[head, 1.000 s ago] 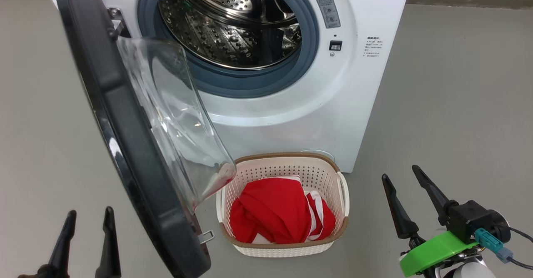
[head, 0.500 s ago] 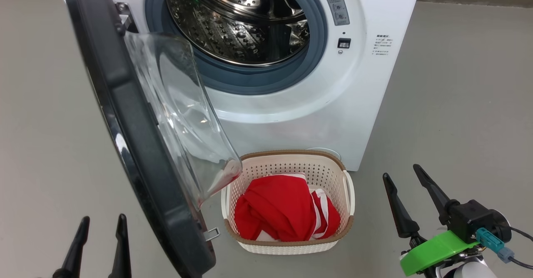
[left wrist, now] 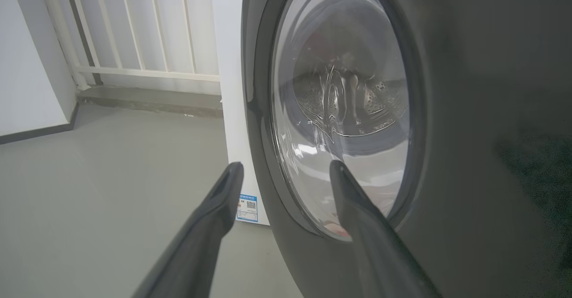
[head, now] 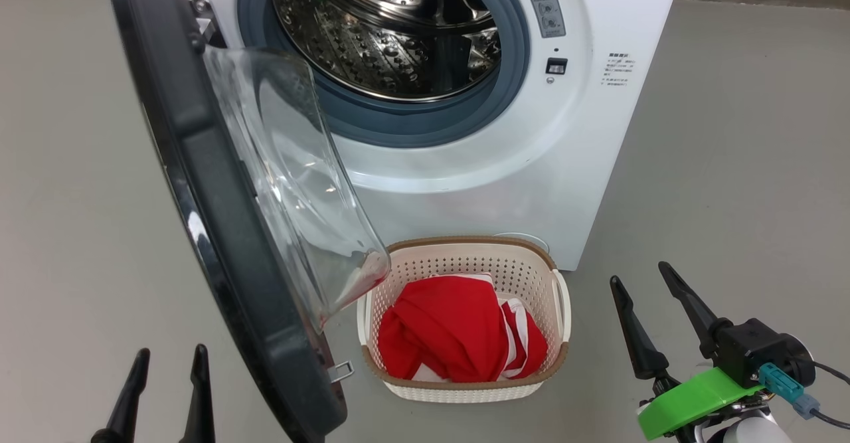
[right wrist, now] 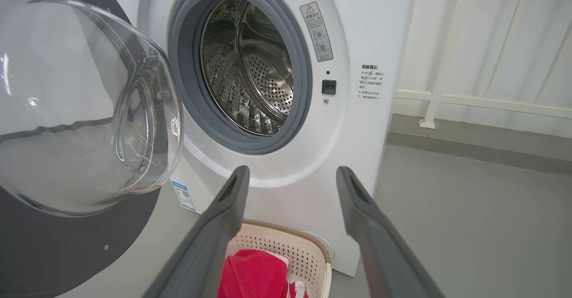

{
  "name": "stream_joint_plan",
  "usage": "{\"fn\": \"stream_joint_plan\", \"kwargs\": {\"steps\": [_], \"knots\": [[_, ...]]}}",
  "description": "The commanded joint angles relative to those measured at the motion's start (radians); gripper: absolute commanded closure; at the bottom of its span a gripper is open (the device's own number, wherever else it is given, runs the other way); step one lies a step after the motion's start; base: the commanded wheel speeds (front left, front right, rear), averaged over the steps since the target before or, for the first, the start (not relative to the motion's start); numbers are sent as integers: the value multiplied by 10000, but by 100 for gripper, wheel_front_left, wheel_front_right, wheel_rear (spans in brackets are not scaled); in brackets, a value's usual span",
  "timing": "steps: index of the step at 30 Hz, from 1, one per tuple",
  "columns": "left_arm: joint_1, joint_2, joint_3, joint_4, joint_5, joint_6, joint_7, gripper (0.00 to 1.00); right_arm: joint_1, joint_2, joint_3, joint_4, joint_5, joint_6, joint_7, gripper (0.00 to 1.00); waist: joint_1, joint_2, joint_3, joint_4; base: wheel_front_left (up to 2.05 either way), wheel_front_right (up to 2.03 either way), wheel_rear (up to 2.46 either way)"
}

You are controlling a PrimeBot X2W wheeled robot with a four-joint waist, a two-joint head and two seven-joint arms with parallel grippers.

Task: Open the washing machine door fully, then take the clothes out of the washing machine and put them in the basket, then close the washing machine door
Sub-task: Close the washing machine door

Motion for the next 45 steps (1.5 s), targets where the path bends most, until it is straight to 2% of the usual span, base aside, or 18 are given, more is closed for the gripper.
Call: {"fn": "stream_joint_plan", "kwargs": {"steps": [1,2,3,4,7,10,11,15,18,20,21,24,26,30,34,40,45], "knots": [[-217,62,292,-135,-149,102,-118,0,-370,-61,209,-254,-19,4,-65,0,-1,0,19,15,0,0,0],[-212,62,280,-94,-224,113,-118,0,-370,-60,207,-257,-17,4,-65,0,-1,0,24,23,0,0,0],[-226,62,266,-99,-276,127,-118,61,-367,-60,204,-263,-14,4,-65,0,-1,0,30,31,0,0,0],[-237,61,265,-93,-411,158,-118,100,-363,-58,206,-265,-9,4,-65,0,-1,0,33,36,0,0,0],[-327,61,237,3,-802,244,-118,100,-360,-53,207,-249,25,4,-65,0,-1,0,44,57,0,0,0],[-556,61,107,188,-1977,361,-88,100,-365,-62,189,-231,59,4,-65,0,-1,0,40,88,0,0,0],[-556,61,107,188,-1977,361,-88,100,-365,-62,189,-231,59,4,-65,0,-1,0,40,88,0,0,0],[-1158,61,98,-120,-5312,657,735,100,-389,-68,195,-187,111,4,-65,0,-1,0,10,105,0,0,0],[-1502,61,249,-887,-7259,1028,1550,100,-387,-42,190,-149,183,4,-65,0,-1,0,-39,83,0,0,0],[-1622,61,418,-1452,-8095,1347,2088,100,-372,-15,197,-121,212,4,-65,0,-1,0,-73,47,0,0,0],[-1745,61,585,-2058,-9328,1718,2580,100,-351,11,144,-74,240,4,-65,0,-1,0,-95,-3,0,0,0],[-1860,61,762,-2940,-11481,2384,3298,100,-326,53,55,-15,246,4,-65,0,-1,0,-108,-92,0,0,0],[-1853,61,741,-3532,-12462,2737,3928,100,-309,76,-43,33,221,4,-65,0,-1,0,-106,-142,0,0,0],[-1659,153,718,-4406,-13291,3414,4793,100,-312,151,-258,166,142,4,-65,0,-1,0,-75,-263,0,0,0],[-1558,167,692,-4829,-13961,3736,5211,100,-342,226,-288,227,97,4,-65,0,-1,0,-18,-409,0,0,0],[-1554,138,401,-4770,-14100,3820,5268,100,-496,271,-196,299,139,4,-65,0,-1,0,121,-821,0,0,0],[-1883,103,47,-4538,-14417,3686,5222,100,-585,271,-211,307,143,4,-65,0,-1,0,302,-1279,0,0,0]]}}
